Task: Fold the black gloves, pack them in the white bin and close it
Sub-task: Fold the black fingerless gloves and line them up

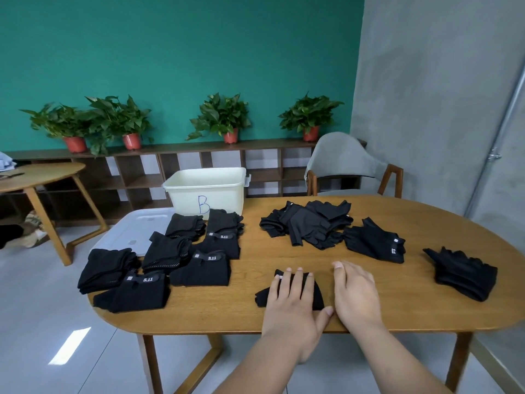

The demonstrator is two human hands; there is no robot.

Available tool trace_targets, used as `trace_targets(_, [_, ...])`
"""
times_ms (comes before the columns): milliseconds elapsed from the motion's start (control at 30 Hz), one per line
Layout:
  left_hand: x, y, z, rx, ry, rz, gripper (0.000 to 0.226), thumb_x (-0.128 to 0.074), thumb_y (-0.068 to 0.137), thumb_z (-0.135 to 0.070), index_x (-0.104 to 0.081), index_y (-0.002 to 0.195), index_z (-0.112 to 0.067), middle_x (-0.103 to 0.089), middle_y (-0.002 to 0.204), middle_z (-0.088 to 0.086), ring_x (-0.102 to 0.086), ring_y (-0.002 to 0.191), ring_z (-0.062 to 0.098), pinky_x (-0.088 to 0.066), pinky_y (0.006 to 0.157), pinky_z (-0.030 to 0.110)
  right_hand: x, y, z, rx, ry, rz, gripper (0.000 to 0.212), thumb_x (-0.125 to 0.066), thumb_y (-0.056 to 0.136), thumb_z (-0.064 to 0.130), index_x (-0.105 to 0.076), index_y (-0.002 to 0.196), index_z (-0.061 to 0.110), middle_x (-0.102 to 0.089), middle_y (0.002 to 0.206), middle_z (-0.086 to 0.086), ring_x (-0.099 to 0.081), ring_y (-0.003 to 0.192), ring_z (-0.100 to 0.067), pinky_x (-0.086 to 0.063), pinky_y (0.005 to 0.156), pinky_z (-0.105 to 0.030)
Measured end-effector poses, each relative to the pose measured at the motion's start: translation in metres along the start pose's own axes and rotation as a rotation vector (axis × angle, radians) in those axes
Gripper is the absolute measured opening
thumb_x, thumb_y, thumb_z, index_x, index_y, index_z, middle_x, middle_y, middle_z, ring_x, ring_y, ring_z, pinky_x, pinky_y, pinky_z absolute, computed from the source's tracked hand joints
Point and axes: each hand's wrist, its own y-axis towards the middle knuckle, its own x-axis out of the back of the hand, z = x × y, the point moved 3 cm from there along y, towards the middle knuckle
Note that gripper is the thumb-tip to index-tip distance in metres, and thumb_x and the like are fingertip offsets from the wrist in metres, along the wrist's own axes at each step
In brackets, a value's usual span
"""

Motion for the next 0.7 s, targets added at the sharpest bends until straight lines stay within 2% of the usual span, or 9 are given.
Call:
trace_targets(267, [0.004,-0.049,0.055,-0.025,-0.035,-0.134,0.079,-0.007,0.105,-0.073,-0.006,0.17,-0.027,0.001,0.178,-0.004,0.013,0.162,0.019,0.009,0.13,0.045,0.001,-0.004,0.004,0.013,-0.089,0.057,0.054,-0.029,0.11,0.045,-0.07,0.13,0.018,-0.066,0.135,-0.005,-0.049,0.128,-0.029,-0.042,0.104,-0.04])
trace_targets(700, [0.008,-0.094,0.137,0.01,0.029,-0.178,0.075,-0.008,0.105,-0.075,-0.01,0.169,-0.036,-0.004,0.176,-0.015,0.012,0.161,0.01,0.003,0.131,0.041,0.0,-0.008,0.009,0.025,-0.16,0.092,0.053,-0.032,0.11,0.049,-0.071,0.127,0.018,-0.065,0.136,-0.007,-0.047,0.133,-0.032,-0.045,0.104,-0.044])
